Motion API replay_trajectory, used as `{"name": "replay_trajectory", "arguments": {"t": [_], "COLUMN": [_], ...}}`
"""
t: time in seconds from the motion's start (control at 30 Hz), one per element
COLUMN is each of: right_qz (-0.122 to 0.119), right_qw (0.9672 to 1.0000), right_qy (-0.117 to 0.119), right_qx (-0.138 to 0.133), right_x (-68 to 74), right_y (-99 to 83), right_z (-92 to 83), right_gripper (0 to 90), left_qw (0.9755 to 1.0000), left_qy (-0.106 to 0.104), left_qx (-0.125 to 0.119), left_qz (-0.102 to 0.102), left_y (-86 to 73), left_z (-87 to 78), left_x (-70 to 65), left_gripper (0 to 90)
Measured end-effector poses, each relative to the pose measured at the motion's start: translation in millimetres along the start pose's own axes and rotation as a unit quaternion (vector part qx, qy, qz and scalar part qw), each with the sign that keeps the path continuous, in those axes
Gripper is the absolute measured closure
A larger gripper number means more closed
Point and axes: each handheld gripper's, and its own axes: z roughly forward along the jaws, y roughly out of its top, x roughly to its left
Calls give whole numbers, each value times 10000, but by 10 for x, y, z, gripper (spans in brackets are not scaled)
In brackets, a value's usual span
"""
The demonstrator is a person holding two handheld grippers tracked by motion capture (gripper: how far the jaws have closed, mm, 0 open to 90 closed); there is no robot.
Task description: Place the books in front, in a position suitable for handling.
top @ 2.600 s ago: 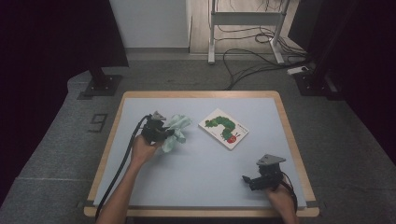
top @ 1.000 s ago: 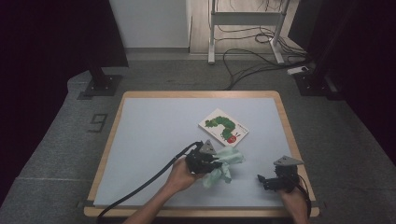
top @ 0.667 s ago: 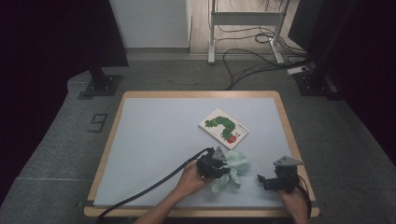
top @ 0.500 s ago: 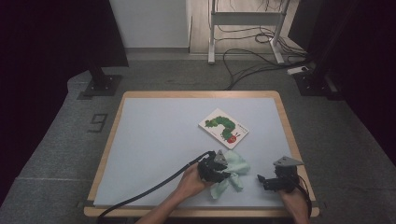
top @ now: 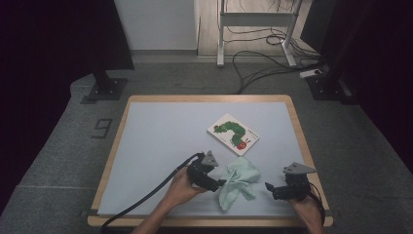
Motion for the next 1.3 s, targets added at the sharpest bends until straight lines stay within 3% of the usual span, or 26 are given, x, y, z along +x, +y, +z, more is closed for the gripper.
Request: {"name": "replay_trajectory", "arguments": {"t": [0.17, 0.5, 0.73, 0.87, 0.97, 1.07, 1.1, 1.17, 1.3], "right_qz": [-223, -751, -1030, -1109, -1134, -1031, -1013, -958, -874], "right_qw": [9988, 9922, 9860, 9834, 9821, 9810, 9805, 9810, 9853], "right_qy": [418, 997, 1302, 1421, 1485, 1638, 1680, 1686, 1465], "right_qx": [-97, 7, 140, 222, 239, 154, 137, 89, -48], "right_x": [122, 462, 734, 824, 849, 822, 809, 780, 673], "right_y": [101, 348, 528, 572, 568, 545, 539, 526, 517], "right_z": [39, 311, 594, 723, 760, 730, 722, 689, 527], "right_gripper": [6, 6, 39, 169, 371, 626, 667, 725, 739], "left_qw": [9995, 9952, 9906, 9868, 9845, 9838, 9840, 9838, 9837], "left_qy": [128, 745, 1111, 1255, 1343, 1333, 1304, 1330, 1322], "left_qx": [4, 472, 351, 211, 137, 38, -4, -38, -56], "left_qz": [-278, -432, -720, -1002, -1119, -1197, -1217, -1201, -1221], "left_y": [-212, -647, -915, -1074, -1159, -1202, -1212, -1218, -1224], "left_z": [-120, -190, -383, -482, -528, -536, -528, -519, -513], "left_x": [156, 337, 461, 539, 586, 605, 609, 609, 618], "left_gripper": [192, 116, 83, 71, 69, 59, 58, 48, 31]}}
